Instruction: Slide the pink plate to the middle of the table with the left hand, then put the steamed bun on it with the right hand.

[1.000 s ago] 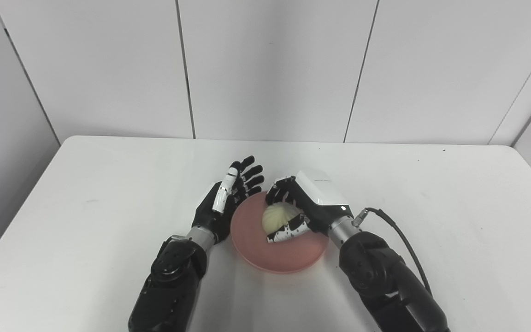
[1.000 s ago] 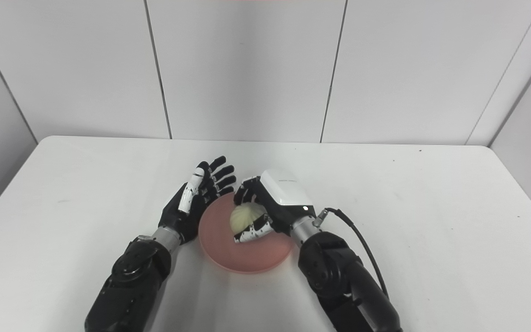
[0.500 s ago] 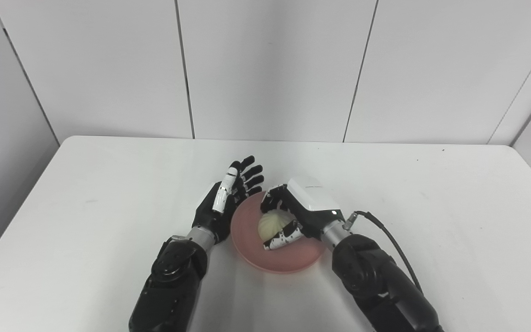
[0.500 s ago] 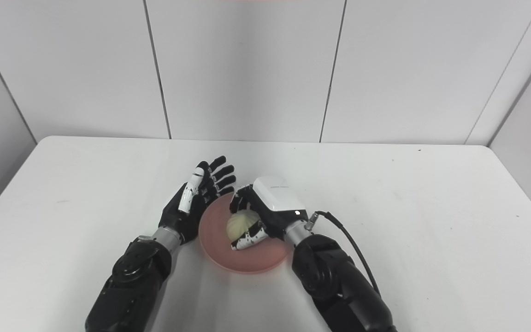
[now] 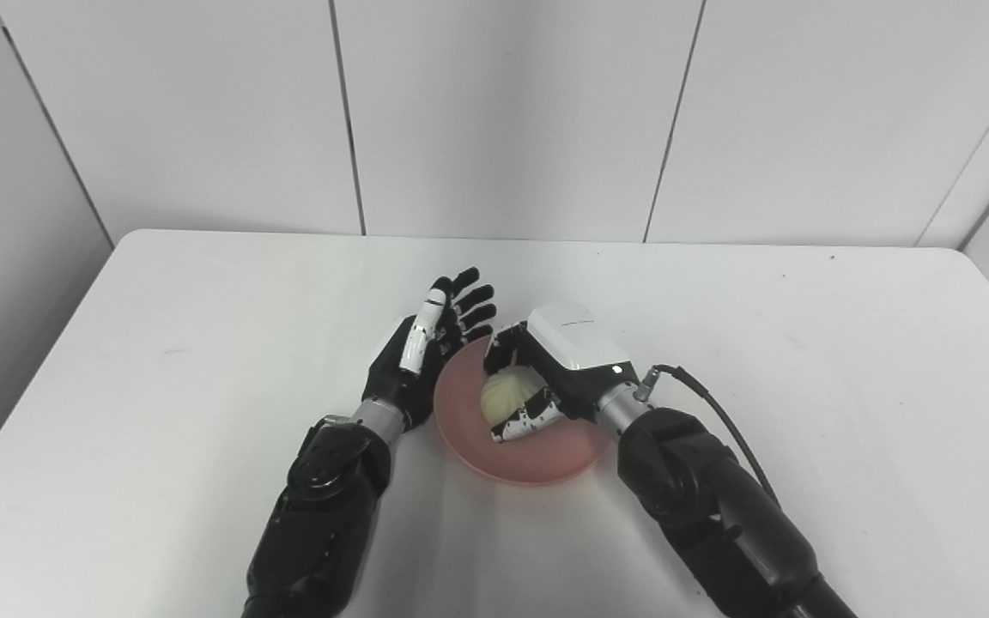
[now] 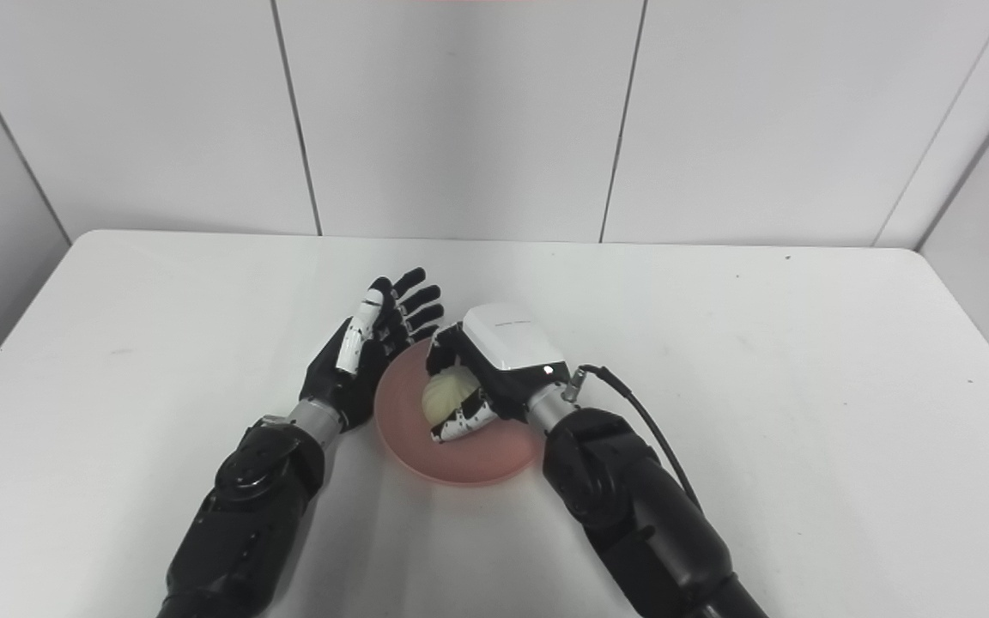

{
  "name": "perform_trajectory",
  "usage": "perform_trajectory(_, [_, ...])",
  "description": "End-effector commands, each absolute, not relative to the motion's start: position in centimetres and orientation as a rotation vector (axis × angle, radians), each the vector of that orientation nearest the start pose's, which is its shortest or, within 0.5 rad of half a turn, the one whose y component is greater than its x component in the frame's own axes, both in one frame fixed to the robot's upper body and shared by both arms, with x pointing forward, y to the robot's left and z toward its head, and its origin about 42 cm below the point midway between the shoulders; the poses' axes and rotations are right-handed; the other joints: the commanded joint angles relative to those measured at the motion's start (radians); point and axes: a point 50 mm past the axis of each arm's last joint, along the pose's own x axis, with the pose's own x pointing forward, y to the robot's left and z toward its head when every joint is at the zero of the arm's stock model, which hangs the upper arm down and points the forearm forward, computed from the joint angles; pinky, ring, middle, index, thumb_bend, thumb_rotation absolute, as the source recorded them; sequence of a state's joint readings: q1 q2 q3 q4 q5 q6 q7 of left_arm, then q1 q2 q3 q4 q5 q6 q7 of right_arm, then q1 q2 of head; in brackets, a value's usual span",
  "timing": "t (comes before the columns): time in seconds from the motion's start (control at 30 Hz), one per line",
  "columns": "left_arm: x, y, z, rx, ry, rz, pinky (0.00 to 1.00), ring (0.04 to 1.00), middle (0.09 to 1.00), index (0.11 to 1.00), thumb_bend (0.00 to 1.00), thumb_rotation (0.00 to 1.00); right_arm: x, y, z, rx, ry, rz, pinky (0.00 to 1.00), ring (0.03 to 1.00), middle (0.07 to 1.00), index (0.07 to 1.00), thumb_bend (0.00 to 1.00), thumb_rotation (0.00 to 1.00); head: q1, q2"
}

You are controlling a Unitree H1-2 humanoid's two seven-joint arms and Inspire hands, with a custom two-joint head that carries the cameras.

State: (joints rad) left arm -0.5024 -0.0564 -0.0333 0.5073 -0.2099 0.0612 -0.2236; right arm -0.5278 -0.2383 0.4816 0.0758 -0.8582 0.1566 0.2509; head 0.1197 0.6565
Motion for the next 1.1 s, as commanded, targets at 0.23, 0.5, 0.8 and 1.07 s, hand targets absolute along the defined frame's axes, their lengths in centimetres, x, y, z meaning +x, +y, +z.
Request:
perform_trajectory(0.23, [40.7, 12.1, 8.5, -0.2, 0.264, -0.409, 0.91, 0.906, 0.908, 0.909, 0.44, 1.0, 39.0, -13.0, 25.7, -1.238, -0.384, 0.411, 0.67, 0.804, 0.864, 0.854, 0.71, 0.78, -0.001, -0.003])
perform_trajectory(0.5, [40.7, 12.1, 8.5, -0.221, 0.281, -0.402, 0.9, 0.903, 0.902, 0.898, 0.48, 1.0, 37.8, -13.3, 27.7, -1.232, -0.424, 0.386, 0.68, 0.828, 0.891, 0.893, 0.82, 0.86, -0.003, -0.003])
perform_trajectory(0.8, [40.6, 12.4, 8.5, -0.227, 0.28, -0.388, 0.9, 0.899, 0.903, 0.896, 0.46, 1.0, 37.3, -14.0, 28.7, -1.212, -0.422, 0.351, 0.68, 0.832, 0.891, 0.896, 0.8, 0.86, -0.017, -0.007])
perform_trajectory(1.07, [40.2, 13.4, 10.1, -0.197, 0.215, -0.324, 0.94, 0.925, 0.941, 0.948, 0.45, 1.0, 38.1, -17.1, 28.2, -1.028, -0.423, 0.285, 0.71, 0.821, 0.878, 0.9, 0.76, 0.97, -0.035, -0.012])
